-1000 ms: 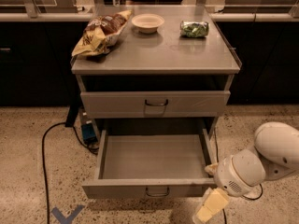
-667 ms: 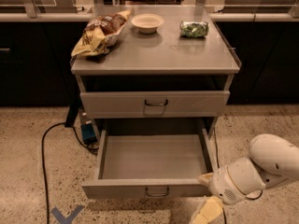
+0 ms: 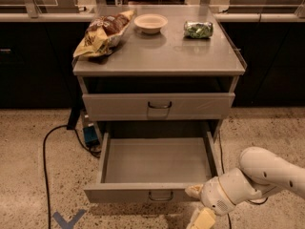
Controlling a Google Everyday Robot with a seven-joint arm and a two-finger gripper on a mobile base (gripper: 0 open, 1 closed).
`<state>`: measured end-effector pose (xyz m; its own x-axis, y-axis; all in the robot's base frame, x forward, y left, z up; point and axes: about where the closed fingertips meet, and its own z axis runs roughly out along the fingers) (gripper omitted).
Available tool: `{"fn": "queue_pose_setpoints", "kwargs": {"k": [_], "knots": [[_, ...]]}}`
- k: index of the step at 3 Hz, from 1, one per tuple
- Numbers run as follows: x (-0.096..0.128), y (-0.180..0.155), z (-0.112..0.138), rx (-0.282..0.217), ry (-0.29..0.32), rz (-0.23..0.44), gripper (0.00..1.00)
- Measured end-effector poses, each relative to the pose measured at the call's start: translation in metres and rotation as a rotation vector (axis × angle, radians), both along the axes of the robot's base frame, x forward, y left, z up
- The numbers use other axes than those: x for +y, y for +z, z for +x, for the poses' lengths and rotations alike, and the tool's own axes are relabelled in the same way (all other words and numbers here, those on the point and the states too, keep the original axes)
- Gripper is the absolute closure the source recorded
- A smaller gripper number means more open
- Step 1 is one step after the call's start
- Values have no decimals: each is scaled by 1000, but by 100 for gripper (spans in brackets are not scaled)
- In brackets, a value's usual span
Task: Close middle drawer
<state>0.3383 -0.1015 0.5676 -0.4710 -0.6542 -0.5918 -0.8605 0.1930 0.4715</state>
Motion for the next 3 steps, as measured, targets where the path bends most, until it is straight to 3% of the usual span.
{"fn": "queue_pose_setpoints", "kwargs": {"k": [1, 3], "knots": [[0, 0, 0, 0, 0, 0, 0], [10, -43, 2, 9, -26, -11, 0]]}}
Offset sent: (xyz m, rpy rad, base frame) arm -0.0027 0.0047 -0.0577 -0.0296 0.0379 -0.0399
